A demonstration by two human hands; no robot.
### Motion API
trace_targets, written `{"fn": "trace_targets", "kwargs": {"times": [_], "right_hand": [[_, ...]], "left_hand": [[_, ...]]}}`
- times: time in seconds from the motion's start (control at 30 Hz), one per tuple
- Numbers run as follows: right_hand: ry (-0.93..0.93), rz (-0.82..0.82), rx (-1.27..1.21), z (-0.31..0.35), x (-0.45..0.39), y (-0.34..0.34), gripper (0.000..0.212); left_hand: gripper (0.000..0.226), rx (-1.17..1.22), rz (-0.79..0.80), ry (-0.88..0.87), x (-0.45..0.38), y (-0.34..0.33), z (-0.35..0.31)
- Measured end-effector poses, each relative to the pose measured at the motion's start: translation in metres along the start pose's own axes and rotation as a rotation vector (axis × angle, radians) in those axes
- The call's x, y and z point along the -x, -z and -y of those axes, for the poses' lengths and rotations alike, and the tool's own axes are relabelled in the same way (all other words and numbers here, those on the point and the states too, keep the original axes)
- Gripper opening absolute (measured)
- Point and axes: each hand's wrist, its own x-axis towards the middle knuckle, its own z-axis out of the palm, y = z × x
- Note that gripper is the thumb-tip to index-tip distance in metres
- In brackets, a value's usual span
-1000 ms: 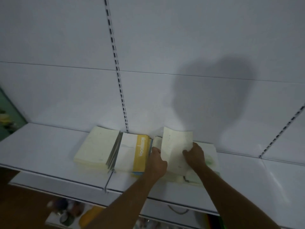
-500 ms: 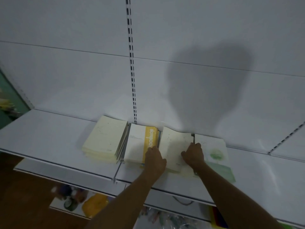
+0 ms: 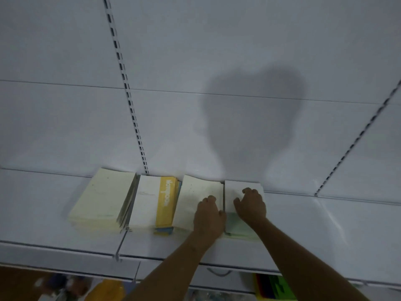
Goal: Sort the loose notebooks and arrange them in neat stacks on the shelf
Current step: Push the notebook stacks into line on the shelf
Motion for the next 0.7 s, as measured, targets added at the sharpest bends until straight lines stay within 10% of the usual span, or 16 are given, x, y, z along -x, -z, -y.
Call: {"fn": "trace_targets", "kwargs": {"times": [0.7], "right_hand": [[-0.348, 0.250, -0.449, -0.074, -0.024, 0.012, 0.040]], "left_hand": [[0.053, 0.035, 0.153, 0.299, -0.038, -0.056, -0.064]]}}
